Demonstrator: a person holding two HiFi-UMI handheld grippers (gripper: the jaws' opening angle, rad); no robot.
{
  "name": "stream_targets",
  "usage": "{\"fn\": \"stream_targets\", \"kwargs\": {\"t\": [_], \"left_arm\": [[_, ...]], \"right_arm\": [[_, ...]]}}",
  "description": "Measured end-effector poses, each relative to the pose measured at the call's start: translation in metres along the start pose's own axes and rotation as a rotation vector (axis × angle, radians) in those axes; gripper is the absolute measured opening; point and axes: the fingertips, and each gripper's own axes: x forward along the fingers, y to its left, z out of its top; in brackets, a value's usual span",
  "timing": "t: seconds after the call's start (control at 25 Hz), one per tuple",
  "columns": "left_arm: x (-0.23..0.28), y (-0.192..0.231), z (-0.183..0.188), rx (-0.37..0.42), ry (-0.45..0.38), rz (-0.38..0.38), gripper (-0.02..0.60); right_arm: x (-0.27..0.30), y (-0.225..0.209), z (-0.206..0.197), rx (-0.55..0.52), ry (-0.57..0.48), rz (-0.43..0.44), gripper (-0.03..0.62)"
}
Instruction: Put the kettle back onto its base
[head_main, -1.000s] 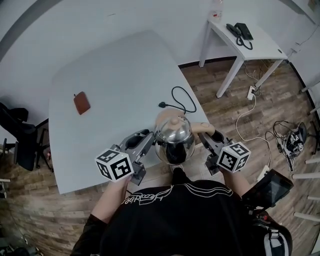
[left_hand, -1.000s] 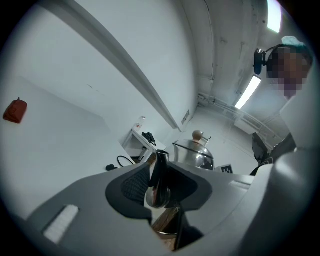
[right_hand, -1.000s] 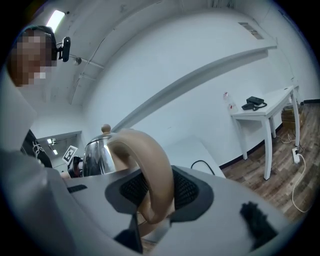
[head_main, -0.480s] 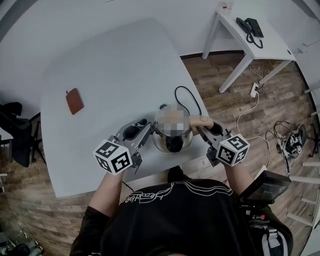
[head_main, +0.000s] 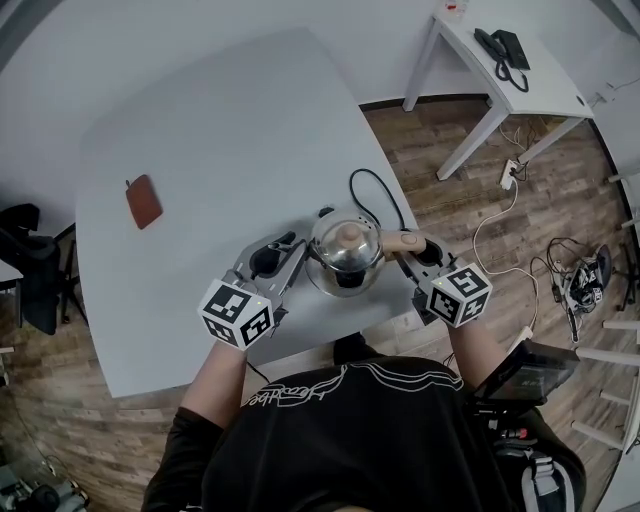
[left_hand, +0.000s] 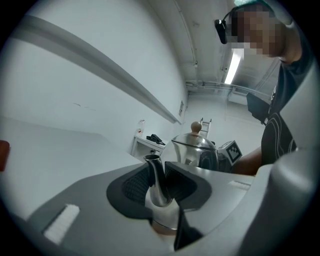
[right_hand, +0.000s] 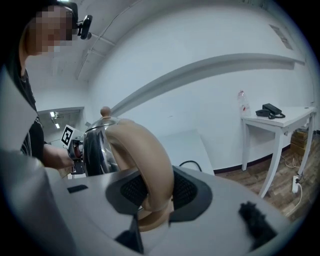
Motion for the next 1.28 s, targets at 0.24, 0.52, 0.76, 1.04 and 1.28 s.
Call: {"fn": "stream_targets", "kwargs": {"t": [0.24, 0.52, 0.76, 1.04, 1.28], "left_arm": [[0.001, -0.001, 0.001, 0.053, -0.015, 0.008, 0.097], [0.002, 0.0, -0.005, 0.018, -0.004, -0.001, 0.097], [0.004, 0.0, -0.015, -0.001, 0.017, 0.002, 0.097], [0.004, -0.005, -0.016, -0.018, -0.001, 0.0, 0.097], [0.002, 0.004, -0.017, -0.045, -0.002, 0.043, 0.1]], "right_arm": [[0.004, -0.005, -0.003, 0.004, -0.006, -0.031, 0.109], [0.004, -0.006, -0.002, -0.015, -0.002, -0.034, 0.109], [0.004, -0.008, -0.011, -0.019, 0.013, -0.046, 0.109], [-0.001, -0.009, -0.014, -0.036, 0.002, -0.05, 0.107], [0.006, -0.009, -0.015, -0.01, 0.009, -0.06, 0.109]]}}
